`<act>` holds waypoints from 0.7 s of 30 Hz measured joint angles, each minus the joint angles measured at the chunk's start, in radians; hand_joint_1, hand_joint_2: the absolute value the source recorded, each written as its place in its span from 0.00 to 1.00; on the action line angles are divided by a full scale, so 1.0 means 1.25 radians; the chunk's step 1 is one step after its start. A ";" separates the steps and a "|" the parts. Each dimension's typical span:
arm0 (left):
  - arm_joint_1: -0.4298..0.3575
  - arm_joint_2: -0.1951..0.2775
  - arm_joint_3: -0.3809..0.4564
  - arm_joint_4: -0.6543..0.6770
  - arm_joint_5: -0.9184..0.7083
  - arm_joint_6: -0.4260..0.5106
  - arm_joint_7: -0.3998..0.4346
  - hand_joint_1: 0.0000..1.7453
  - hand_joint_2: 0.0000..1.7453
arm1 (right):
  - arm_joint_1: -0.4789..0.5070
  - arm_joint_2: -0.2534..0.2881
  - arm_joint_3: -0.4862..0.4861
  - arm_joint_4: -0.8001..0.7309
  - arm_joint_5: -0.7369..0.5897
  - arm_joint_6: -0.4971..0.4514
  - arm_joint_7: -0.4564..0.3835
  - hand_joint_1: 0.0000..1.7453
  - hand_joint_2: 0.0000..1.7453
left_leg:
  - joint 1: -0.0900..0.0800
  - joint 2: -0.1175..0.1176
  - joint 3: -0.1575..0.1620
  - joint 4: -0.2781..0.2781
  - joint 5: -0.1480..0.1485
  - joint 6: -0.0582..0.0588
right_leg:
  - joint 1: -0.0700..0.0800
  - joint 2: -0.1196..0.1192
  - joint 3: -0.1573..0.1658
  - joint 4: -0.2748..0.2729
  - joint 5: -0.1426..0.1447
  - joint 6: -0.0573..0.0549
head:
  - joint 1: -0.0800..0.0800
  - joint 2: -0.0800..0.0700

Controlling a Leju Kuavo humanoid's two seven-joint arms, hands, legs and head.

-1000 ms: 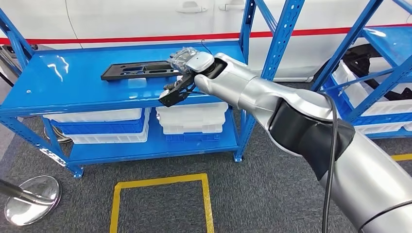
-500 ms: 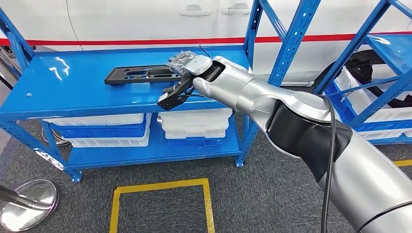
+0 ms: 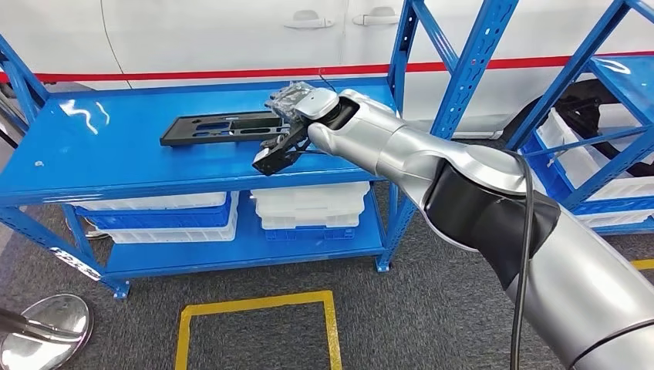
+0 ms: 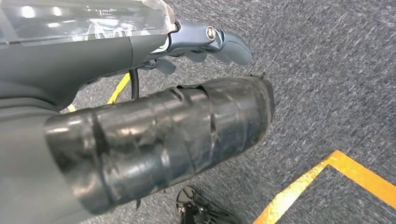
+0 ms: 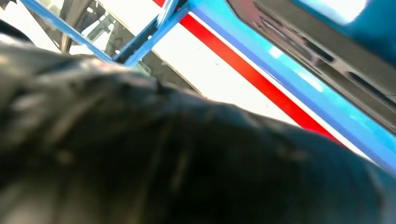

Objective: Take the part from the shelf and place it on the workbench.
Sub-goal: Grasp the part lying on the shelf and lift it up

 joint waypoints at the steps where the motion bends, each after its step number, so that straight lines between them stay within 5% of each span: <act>1: 0.000 0.000 0.000 0.000 0.000 0.000 -0.002 0.00 0.00 | -0.001 0.000 0.000 0.000 0.000 -0.001 0.000 0.00 0.00 | 0.000 0.001 -0.009 0.022 -0.011 -0.003 | -0.002 -0.001 0.008 -0.006 -0.001 -0.005 | 0.000 0.000; 4: 0.001 0.001 0.000 0.000 0.000 0.000 -0.005 0.00 0.00 | 0.000 0.000 0.001 0.001 0.000 -0.001 0.001 0.00 0.00 | 0.000 0.001 -0.094 0.171 -0.062 -0.006 | -0.002 -0.002 0.023 -0.011 -0.009 -0.016 | 0.000 0.000; 6: 0.002 0.001 0.000 0.000 0.000 0.000 -0.005 0.00 0.00 | 0.005 0.000 0.002 0.001 -0.001 -0.001 0.000 0.00 0.00 | 0.000 0.001 -0.137 0.219 -0.052 -0.008 | 0.000 0.000 0.033 -0.009 -0.019 -0.017 | 0.000 0.000; 10: 0.003 0.002 0.000 0.000 0.000 0.000 -0.005 0.00 0.00 | 0.006 0.000 0.005 0.001 -0.002 0.000 0.000 0.00 0.00 | -0.002 0.001 -0.077 0.042 0.064 0.000 | 0.002 0.001 0.054 0.003 -0.047 -0.008 | 0.000 0.000; 16: 0.002 0.003 0.000 0.000 -0.001 0.000 -0.006 0.00 0.00 | 0.002 0.000 0.006 0.002 -0.003 0.001 -0.001 0.00 0.00 | -0.001 0.001 -0.047 -0.009 0.056 0.021 | 0.002 0.001 0.042 0.030 -0.074 0.016 | 0.000 0.000; 19: 0.001 0.003 0.000 0.000 -0.003 -0.001 -0.006 0.00 0.00 | 0.004 -0.001 0.008 0.002 -0.005 0.009 -0.008 0.00 0.00 | 0.000 0.000 -0.033 -0.014 0.048 0.030 | -0.004 0.001 -0.039 0.173 -0.123 0.027 | 0.000 0.000; 21: 0.002 0.003 0.000 0.000 -0.003 -0.002 -0.006 0.00 0.00 | 0.013 -0.001 0.012 0.001 -0.005 0.014 -0.012 0.00 0.00 | 0.000 -0.001 -0.024 -0.014 0.039 0.030 | -0.007 0.000 -0.090 0.236 -0.123 0.030 | 0.000 0.000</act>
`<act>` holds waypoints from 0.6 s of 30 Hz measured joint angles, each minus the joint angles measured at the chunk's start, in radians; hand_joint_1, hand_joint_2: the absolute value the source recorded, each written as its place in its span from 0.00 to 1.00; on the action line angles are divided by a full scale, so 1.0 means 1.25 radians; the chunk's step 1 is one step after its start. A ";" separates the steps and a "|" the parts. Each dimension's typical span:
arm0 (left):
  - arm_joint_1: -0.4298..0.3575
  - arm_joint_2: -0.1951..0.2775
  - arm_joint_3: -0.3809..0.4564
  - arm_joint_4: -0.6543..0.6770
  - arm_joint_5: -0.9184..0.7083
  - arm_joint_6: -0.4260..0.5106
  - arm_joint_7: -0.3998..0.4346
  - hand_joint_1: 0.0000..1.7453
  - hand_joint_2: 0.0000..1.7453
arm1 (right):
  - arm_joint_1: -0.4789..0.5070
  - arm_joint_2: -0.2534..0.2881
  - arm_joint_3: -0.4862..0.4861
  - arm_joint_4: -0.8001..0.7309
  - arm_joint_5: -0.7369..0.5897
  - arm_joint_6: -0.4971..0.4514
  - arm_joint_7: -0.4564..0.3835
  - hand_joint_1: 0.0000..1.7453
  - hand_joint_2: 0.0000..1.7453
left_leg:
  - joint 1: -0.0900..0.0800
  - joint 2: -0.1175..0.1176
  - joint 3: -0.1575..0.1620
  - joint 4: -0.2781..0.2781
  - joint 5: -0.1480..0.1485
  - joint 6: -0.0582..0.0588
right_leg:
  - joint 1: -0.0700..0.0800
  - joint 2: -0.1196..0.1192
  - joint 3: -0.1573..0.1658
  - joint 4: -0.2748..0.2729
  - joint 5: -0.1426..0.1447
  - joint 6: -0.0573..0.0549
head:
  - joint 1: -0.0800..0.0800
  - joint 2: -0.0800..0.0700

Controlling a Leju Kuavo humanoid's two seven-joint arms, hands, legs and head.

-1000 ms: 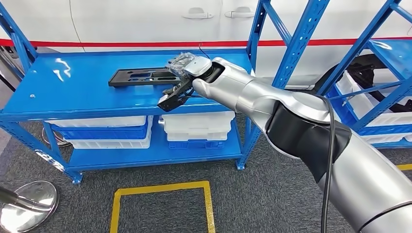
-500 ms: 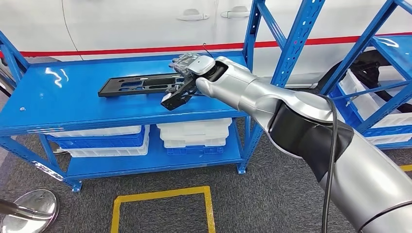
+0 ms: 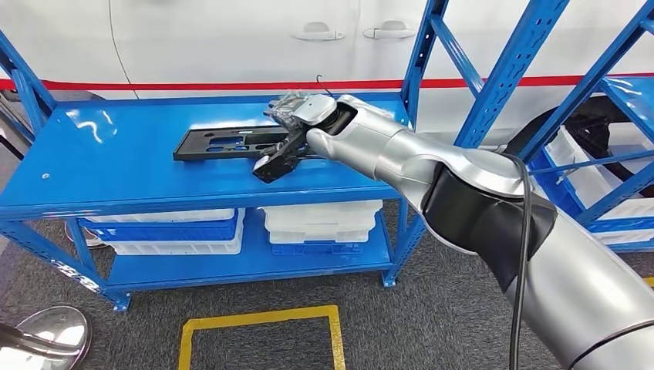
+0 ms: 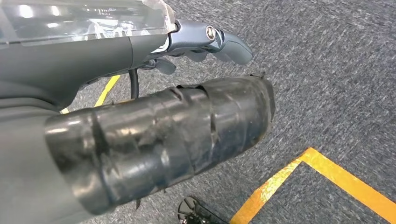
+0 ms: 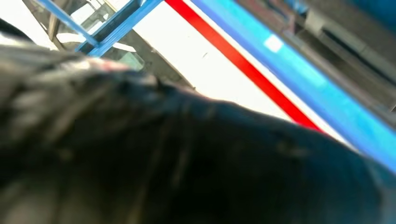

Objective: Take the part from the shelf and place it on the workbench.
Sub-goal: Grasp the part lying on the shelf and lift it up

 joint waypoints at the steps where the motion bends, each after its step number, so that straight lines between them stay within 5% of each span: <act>1: 0.001 0.000 0.000 0.000 0.000 0.000 0.000 0.00 0.00 | 0.004 0.000 0.002 0.000 0.000 0.001 -0.001 0.00 0.00 | 0.000 -0.001 0.006 0.001 -0.006 -0.001 | -0.001 0.000 -0.005 -0.013 0.025 0.000 | 0.000 0.000; 3: 0.001 0.000 0.000 0.000 -0.001 -0.001 0.000 0.00 0.00 | 0.008 0.000 0.005 -0.001 -0.001 0.000 -0.003 0.00 0.00 | 0.000 -0.001 0.022 0.003 -0.019 -0.003 | -0.001 0.000 0.025 -0.115 0.102 -0.006 | 0.000 0.000; 5: 0.000 -0.001 0.000 0.000 -0.001 -0.001 0.000 0.00 0.00 | 0.008 0.000 0.007 -0.003 -0.002 0.001 -0.003 0.00 0.00 | -0.002 -0.002 0.033 0.003 -0.030 -0.009 | 0.005 0.000 0.064 -0.203 0.141 -0.014 | 0.000 0.000; 8: -0.002 -0.002 0.000 0.000 -0.002 -0.002 0.000 0.00 0.00 | 0.008 0.001 0.008 -0.007 -0.005 0.004 -0.004 0.00 0.00 | -0.002 0.000 0.038 -0.001 -0.036 -0.021 | 0.012 -0.001 0.081 -0.232 0.130 -0.026 | 0.000 0.000; 11: -0.003 -0.003 0.000 0.000 -0.003 -0.001 0.000 0.00 0.00 | 0.007 0.001 0.009 -0.013 -0.007 0.005 -0.004 0.00 0.00 | -0.002 0.003 0.028 0.033 -0.059 -0.032 | 0.005 -0.002 0.101 -0.248 0.125 -0.038 | 0.000 0.000; 15: -0.001 -0.002 0.000 0.000 -0.003 -0.001 0.000 0.00 0.00 | 0.011 0.004 0.015 -0.018 -0.008 0.010 -0.005 0.00 0.00 | -0.001 0.003 -0.090 0.223 -0.113 -0.039 | 0.005 -0.002 0.121 -0.251 0.109 -0.049 | 0.000 0.000; 16: 0.000 -0.002 0.000 0.000 -0.003 -0.001 0.000 0.00 0.00 | 0.013 0.004 0.018 -0.019 -0.008 0.011 -0.005 0.00 0.00 | -0.001 0.003 -0.105 0.230 -0.098 -0.040 | 0.006 -0.002 0.127 -0.249 0.104 -0.049 | 0.000 0.000; 18: 0.001 -0.002 0.000 0.000 -0.004 -0.001 0.000 0.00 0.00 | 0.014 0.005 0.020 -0.023 -0.008 0.014 -0.005 0.00 0.00 | -0.001 0.004 -0.086 0.151 -0.026 -0.039 | 0.005 -0.001 0.140 -0.244 0.089 -0.045 | 0.000 0.000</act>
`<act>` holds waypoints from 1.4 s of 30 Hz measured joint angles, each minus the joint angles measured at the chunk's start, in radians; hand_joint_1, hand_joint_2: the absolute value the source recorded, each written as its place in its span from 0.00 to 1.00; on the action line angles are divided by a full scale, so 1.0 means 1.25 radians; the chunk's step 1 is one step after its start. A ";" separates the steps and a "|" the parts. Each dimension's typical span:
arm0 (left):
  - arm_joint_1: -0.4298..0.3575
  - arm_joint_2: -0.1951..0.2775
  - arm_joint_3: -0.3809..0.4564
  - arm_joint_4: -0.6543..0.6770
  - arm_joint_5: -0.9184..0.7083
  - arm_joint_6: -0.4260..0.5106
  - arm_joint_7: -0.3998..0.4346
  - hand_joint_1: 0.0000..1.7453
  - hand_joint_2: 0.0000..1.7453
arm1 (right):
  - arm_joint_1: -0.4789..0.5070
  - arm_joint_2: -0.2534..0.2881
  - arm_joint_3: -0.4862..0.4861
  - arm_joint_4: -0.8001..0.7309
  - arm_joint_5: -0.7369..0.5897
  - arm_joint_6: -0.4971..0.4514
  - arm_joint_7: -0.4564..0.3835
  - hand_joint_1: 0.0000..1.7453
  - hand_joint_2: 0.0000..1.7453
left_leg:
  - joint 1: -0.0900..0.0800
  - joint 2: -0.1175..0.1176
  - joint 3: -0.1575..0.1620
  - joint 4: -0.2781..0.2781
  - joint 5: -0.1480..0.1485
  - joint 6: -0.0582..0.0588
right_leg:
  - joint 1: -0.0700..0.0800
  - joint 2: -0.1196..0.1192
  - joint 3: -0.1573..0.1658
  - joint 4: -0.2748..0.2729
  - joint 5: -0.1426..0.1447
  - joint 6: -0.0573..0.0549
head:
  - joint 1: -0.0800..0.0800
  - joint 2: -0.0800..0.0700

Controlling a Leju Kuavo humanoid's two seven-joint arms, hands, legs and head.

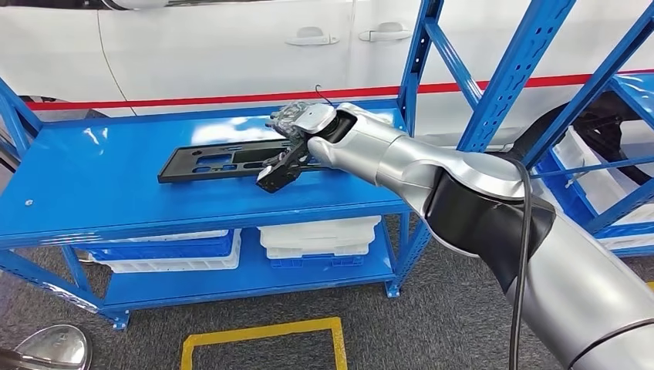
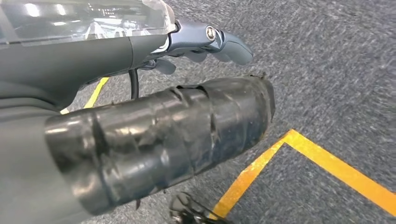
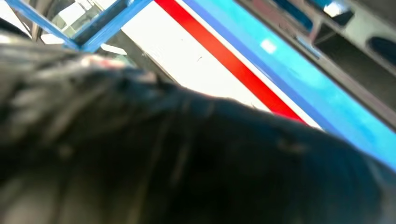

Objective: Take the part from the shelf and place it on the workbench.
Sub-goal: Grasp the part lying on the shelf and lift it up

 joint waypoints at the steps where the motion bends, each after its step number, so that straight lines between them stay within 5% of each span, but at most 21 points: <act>1: 0.001 0.001 0.000 0.000 -0.001 0.000 0.000 0.00 0.00 | -0.001 0.000 0.001 -0.002 -0.001 0.002 0.000 0.00 0.00 | 0.000 0.000 0.020 -0.052 0.029 0.002 | 0.001 0.000 0.005 0.004 -0.008 0.004 | 0.000 0.000; 3: 0.001 0.001 0.000 0.000 -0.003 0.000 0.000 0.00 0.00 | -0.004 0.001 0.002 -0.004 -0.005 0.006 0.000 0.00 0.00 | -0.002 -0.001 0.049 -0.124 0.051 0.007 | 0.004 0.001 0.006 0.012 -0.020 0.012 | 0.000 0.000; 8: 0.000 0.001 0.000 0.000 -0.005 0.000 0.000 0.00 0.00 | -0.012 0.001 0.004 -0.012 -0.018 0.017 0.000 0.00 0.00 | 0.001 -0.003 0.064 -0.140 0.034 0.028 | 0.004 0.002 -0.007 0.042 -0.046 0.030 | -0.001 0.000; 11: -0.001 0.001 0.000 0.000 -0.005 0.000 0.000 0.00 0.00 | -0.016 0.001 0.007 -0.015 -0.025 0.019 -0.001 0.00 0.00 | 0.001 -0.004 0.077 -0.143 0.023 0.038 | 0.000 0.001 -0.089 0.188 -0.095 0.039 | -0.001 0.000; 13: 0.000 0.001 0.000 0.000 -0.005 0.000 -0.001 0.00 0.00 | -0.011 0.001 0.011 -0.018 -0.031 0.018 -0.003 0.00 0.00 | 0.000 -0.006 0.089 -0.142 0.014 0.039 | -0.002 0.001 -0.139 0.244 -0.086 0.039 | -0.001 0.000; 14: 0.001 0.001 0.000 0.000 -0.005 0.000 -0.001 0.00 0.00 | -0.010 0.001 0.013 -0.020 -0.034 0.017 -0.004 0.00 0.00 | -0.001 -0.007 0.096 -0.142 0.009 0.039 | -0.001 0.001 -0.144 0.231 -0.059 0.037 | -0.001 0.000; 16: 0.001 0.000 0.000 0.000 -0.005 0.000 -0.001 0.00 0.00 | -0.011 0.001 0.017 -0.028 -0.048 0.017 -0.007 0.00 0.00 | -0.003 -0.007 0.113 -0.143 -0.004 0.038 | 0.003 0.002 -0.116 0.131 0.019 0.024 | -0.001 0.000; 18: 0.000 -0.003 0.000 0.001 -0.005 0.000 -0.002 0.00 0.00 | -0.012 0.002 0.019 -0.043 -0.074 0.021 -0.008 0.00 0.00 | -0.004 -0.008 0.122 -0.145 -0.011 0.034 | 0.010 0.001 -0.082 0.050 0.060 0.010 | -0.001 0.000; 20: -0.001 -0.005 0.000 0.001 -0.002 -0.001 -0.005 0.00 0.00 | -0.013 0.002 0.021 -0.065 -0.098 0.031 -0.007 0.00 0.00 | -0.003 -0.007 0.123 -0.147 -0.013 0.027 | 0.016 0.000 -0.073 0.030 0.055 0.002 | 0.000 0.000; 23: -0.002 -0.006 0.000 0.001 0.004 -0.004 -0.010 0.00 0.00 | -0.012 0.003 0.022 -0.100 -0.117 0.041 0.001 0.00 0.00 | -0.005 -0.003 0.118 -0.132 -0.028 0.015 | 0.008 -0.002 -0.052 -0.003 0.047 -0.005 | 0.000 0.000; 27: -0.002 -0.004 0.000 0.001 0.005 -0.005 -0.014 0.00 0.00 | -0.008 0.004 0.025 -0.123 -0.125 0.045 0.005 0.00 0.00 | -0.001 -0.002 0.018 0.044 -0.090 0.001 | 0.003 -0.005 -0.037 -0.011 0.038 -0.010 | 0.000 0.000; 29: 0.001 -0.003 0.000 0.001 0.004 -0.005 -0.014 0.00 0.00 | -0.002 0.004 0.031 -0.130 -0.131 0.044 0.005 0.00 0.00 | 0.002 -0.001 -0.007 0.062 -0.070 -0.005 | 0.001 -0.003 -0.037 -0.004 0.031 -0.008 | 0.000 0.000; 31: 0.001 -0.002 0.000 0.001 0.004 -0.004 -0.014 0.00 0.00 | 0.000 0.004 0.037 -0.137 -0.141 0.042 0.004 0.00 0.00 | 0.007 0.000 0.023 -0.025 -0.010 -0.010 | -0.003 -0.001 -0.037 0.010 0.020 0.001 | 0.000 0.000; 33: 0.000 -0.001 0.000 0.001 0.003 -0.004 -0.014 0.00 0.00 | 0.001 0.003 0.042 -0.142 -0.152 0.040 0.004 0.00 0.00 | 0.007 0.000 0.056 -0.103 0.019 -0.007 | -0.001 0.000 -0.042 0.028 0.008 0.012 | 0.000 0.000; 38: 0.000 -0.002 0.000 0.001 0.001 -0.004 -0.016 0.00 0.00 | 0.005 -0.002 0.056 -0.152 -0.185 0.033 0.005 0.00 0.00 | 0.006 -0.003 0.063 -0.118 0.017 0.019 | 0.000 0.000 -0.050 0.048 -0.008 0.027 | 0.001 0.000; 42: 0.000 -0.002 0.000 0.001 -0.002 -0.004 -0.016 0.00 0.00 | 0.015 -0.007 0.068 -0.158 -0.196 0.026 0.005 0.00 0.00 | 0.004 -0.004 0.065 -0.119 0.016 0.032 | -0.003 -0.001 -0.135 0.220 -0.088 0.037 | 0.001 0.000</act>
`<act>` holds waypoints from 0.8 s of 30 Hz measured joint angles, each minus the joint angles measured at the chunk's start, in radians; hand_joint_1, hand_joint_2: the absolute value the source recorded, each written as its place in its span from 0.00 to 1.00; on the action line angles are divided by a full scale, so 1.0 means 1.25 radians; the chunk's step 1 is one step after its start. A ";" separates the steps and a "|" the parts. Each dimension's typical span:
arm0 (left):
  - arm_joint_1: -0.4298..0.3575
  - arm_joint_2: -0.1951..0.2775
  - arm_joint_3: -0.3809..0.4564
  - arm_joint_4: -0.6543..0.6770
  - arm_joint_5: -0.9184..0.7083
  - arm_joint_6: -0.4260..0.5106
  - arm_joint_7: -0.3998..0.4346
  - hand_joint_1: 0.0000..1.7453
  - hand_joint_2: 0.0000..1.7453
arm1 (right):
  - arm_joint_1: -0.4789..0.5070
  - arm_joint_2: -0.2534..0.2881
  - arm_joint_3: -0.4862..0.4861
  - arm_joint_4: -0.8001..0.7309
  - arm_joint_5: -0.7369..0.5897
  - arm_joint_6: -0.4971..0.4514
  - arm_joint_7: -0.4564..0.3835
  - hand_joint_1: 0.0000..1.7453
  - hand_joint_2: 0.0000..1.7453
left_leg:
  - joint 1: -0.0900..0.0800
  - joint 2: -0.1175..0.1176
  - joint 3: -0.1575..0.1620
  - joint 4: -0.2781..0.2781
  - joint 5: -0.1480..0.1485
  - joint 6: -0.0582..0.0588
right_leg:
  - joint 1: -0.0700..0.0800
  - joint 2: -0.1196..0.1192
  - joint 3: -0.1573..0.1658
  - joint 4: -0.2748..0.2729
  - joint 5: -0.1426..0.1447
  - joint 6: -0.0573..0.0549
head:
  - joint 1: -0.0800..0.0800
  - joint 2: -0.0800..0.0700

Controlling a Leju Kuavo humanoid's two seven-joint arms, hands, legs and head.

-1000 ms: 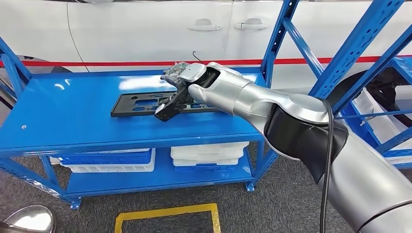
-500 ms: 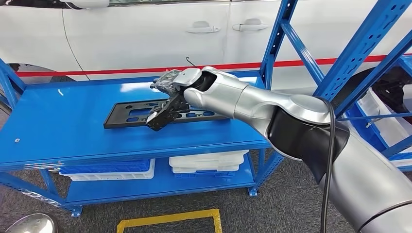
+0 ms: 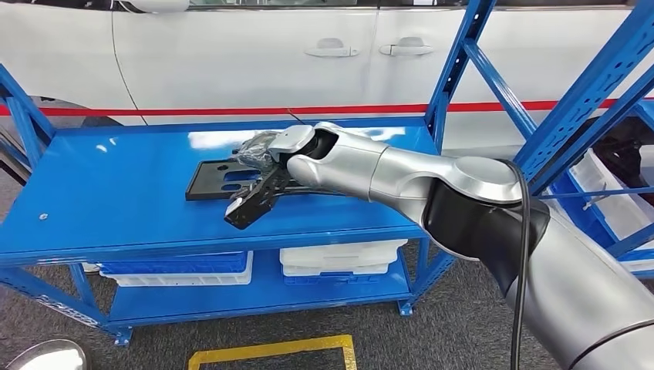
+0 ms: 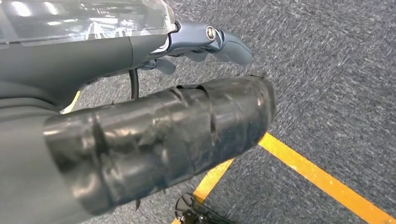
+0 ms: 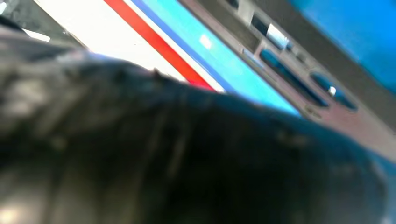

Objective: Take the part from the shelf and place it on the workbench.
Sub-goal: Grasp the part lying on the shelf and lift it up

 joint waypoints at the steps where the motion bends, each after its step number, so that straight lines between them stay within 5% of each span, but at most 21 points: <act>1: 0.001 0.000 0.000 0.000 -0.001 0.000 0.000 0.00 0.00 | 0.007 -0.001 0.004 -0.001 -0.004 -0.003 0.000 0.00 0.00 | -0.001 0.000 0.001 0.000 -0.001 0.001 | 0.000 0.000 -0.018 0.031 -0.005 -0.001 | 0.000 0.000; 3: 0.001 0.000 0.000 0.000 -0.003 0.000 0.000 0.00 0.00 | 0.018 -0.004 0.011 -0.005 -0.011 -0.009 0.000 0.00 0.00 | -0.005 -0.001 0.004 0.000 -0.002 0.001 | 0.003 0.000 -0.009 0.000 0.030 -0.009 | 0.000 0.000; 6: 0.000 -0.003 0.000 0.000 -0.004 0.000 0.000 0.00 0.00 | 0.022 -0.006 0.017 -0.013 -0.015 -0.014 0.000 0.00 0.00 | -0.008 -0.001 0.008 -0.002 -0.004 -0.001 | 0.013 -0.001 0.063 -0.155 0.098 -0.034 | 0.000 0.000; 9: -0.002 -0.005 0.000 0.000 -0.004 0.000 0.000 0.00 0.00 | 0.022 -0.007 0.021 -0.017 -0.016 -0.015 -0.001 0.00 0.00 | -0.006 0.001 0.009 -0.007 -0.003 -0.010 | 0.022 -0.003 0.078 -0.193 0.103 -0.043 | 0.000 0.000; 11: -0.002 -0.005 0.000 0.000 -0.004 0.000 -0.001 0.00 0.00 | 0.023 -0.008 0.022 -0.020 -0.017 -0.016 -0.001 0.00 0.00 | -0.007 0.002 0.009 -0.001 -0.011 -0.017 | 0.015 -0.005 0.090 -0.208 0.109 -0.043 | 0.000 0.000; 13: -0.002 -0.004 0.000 0.000 -0.005 0.000 -0.002 0.00 0.00 | 0.025 -0.008 0.024 -0.023 -0.018 -0.019 -0.001 0.00 0.00 | -0.007 0.003 -0.015 0.057 -0.046 -0.022 | 0.008 -0.008 0.102 -0.222 0.115 -0.044 | 0.000 0.000; 15: -0.001 -0.002 0.000 0.000 -0.005 0.000 -0.003 0.00 0.00 | 0.031 -0.009 0.028 -0.024 -0.021 -0.023 -0.001 0.00 0.00 | -0.006 0.003 -0.065 0.159 -0.093 -0.027 | 0.009 -0.008 0.104 -0.224 0.114 -0.046 | -0.001 0.000; 17: -0.001 -0.001 0.000 0.000 -0.006 0.001 -0.004 0.00 0.00 | 0.042 -0.009 0.032 -0.024 -0.024 -0.028 -0.001 0.00 0.00 | -0.005 0.003 -0.095 0.211 -0.099 -0.032 | 0.008 -0.007 0.105 -0.222 0.112 -0.045 | -0.001 0.000; 18: 0.000 0.000 0.000 0.000 -0.006 0.001 -0.004 0.00 0.00 | 0.048 -0.009 0.034 -0.024 -0.025 -0.032 -0.001 0.00 0.00 | -0.004 0.003 -0.088 0.190 -0.079 -0.033 | 0.007 -0.007 0.105 -0.220 0.110 -0.043 | -0.001 0.000; 21: 0.000 0.000 0.000 0.000 -0.006 0.001 -0.005 0.00 0.00 | 0.056 -0.011 0.035 -0.023 -0.026 -0.044 -0.002 0.00 0.00 | -0.003 0.004 -0.017 0.037 -0.005 -0.034 | 0.006 -0.005 0.102 -0.201 0.097 -0.031 | 0.000 0.000; 24: 0.000 0.001 0.000 0.000 -0.009 0.001 -0.005 0.00 0.00 | 0.066 -0.016 0.037 -0.020 -0.027 -0.055 -0.006 0.00 0.00 | -0.005 0.001 0.000 0.000 0.000 -0.020 | 0.010 -0.003 0.095 -0.190 0.090 -0.020 | 0.000 0.000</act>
